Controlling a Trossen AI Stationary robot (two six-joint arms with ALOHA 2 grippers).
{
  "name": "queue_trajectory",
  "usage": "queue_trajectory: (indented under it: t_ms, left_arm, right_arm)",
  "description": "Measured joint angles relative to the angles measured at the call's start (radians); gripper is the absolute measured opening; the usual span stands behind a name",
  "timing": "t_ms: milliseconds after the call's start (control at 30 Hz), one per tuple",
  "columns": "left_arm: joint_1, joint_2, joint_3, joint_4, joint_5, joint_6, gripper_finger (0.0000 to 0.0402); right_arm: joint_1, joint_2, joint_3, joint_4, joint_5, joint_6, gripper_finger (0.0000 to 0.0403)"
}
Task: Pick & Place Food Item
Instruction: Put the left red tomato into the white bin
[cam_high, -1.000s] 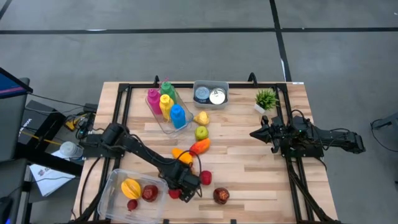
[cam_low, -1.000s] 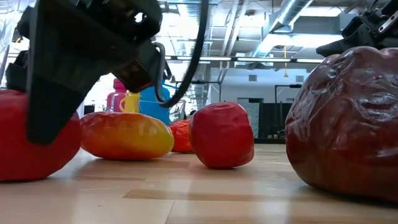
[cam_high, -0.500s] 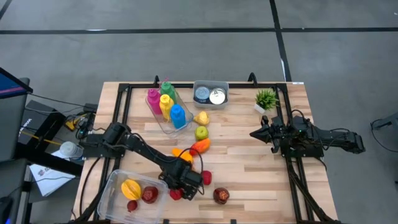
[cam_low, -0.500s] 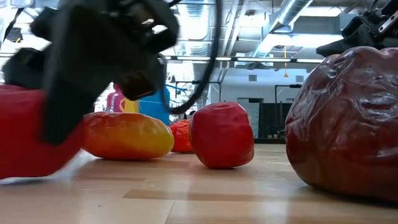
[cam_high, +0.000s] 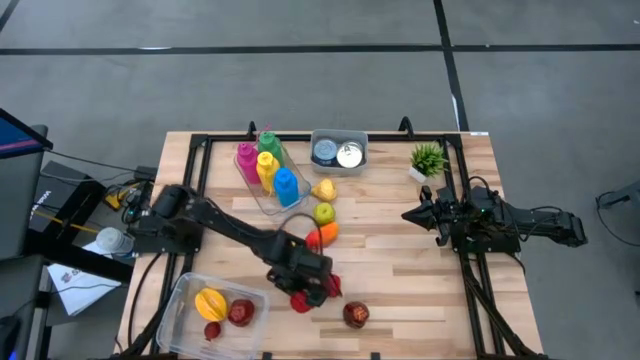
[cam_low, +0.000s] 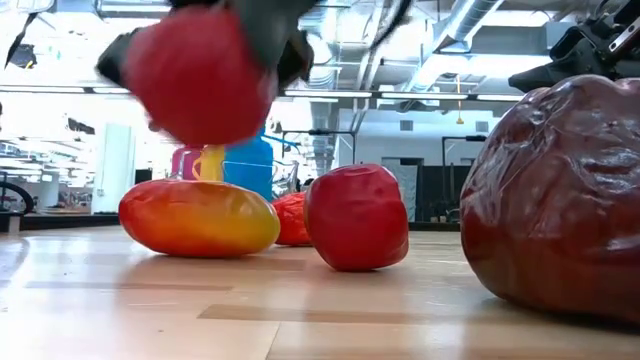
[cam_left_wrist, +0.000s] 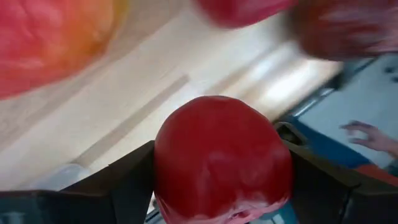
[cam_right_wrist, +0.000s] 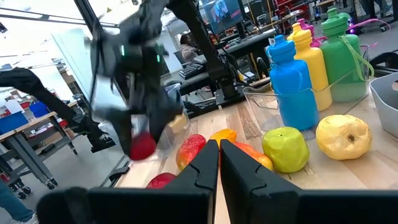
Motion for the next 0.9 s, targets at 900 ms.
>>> queue_trajectory:
  t_ms: [900]
  left_arm:
    - [-0.098,-0.61,0.001,0.892,-0.308,0.498,0.0294]
  right_arm:
    - [0.0,0.0,0.0,-0.001,0.0,0.0,0.0012]
